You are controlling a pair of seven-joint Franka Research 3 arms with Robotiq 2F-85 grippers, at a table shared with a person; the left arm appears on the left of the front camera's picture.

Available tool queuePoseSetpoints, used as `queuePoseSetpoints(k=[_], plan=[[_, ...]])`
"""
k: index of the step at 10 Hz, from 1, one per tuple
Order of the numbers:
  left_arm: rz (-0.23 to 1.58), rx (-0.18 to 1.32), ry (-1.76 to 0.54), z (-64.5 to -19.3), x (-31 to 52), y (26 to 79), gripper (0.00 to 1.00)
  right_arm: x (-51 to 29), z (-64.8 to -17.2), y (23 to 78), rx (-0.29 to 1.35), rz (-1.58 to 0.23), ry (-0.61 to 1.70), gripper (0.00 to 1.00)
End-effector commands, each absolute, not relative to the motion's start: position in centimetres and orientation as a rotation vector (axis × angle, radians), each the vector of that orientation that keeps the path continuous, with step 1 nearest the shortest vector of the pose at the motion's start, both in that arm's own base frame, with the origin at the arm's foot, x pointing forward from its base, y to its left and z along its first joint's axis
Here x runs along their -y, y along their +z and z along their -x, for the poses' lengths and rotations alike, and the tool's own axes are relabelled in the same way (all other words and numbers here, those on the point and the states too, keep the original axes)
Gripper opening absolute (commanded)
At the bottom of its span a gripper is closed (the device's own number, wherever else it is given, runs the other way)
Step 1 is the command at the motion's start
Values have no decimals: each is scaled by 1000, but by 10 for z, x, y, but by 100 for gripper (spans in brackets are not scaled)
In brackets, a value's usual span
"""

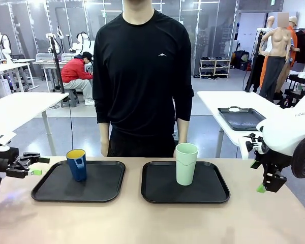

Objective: Sort and store the cups by type.
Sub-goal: Pick up the Handle plastic cup and place it into the empty Flat Tray.

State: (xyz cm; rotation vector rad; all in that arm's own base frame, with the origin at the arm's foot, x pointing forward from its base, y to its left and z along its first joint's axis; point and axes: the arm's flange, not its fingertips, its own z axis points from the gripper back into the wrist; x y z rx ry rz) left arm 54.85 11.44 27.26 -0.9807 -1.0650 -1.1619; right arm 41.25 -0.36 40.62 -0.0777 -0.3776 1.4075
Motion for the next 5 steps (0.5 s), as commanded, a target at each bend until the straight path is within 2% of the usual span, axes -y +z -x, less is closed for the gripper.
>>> queuePoseSetpoints(k=[1, 5], plan=[[978, 1081, -1163, -553, -113, 273, 100, 1, -413, 404, 373, 95, 1385, 100], [978, 1081, -1163, -553, -113, 273, 100, 1, -413, 404, 373, 95, 1385, 100]])
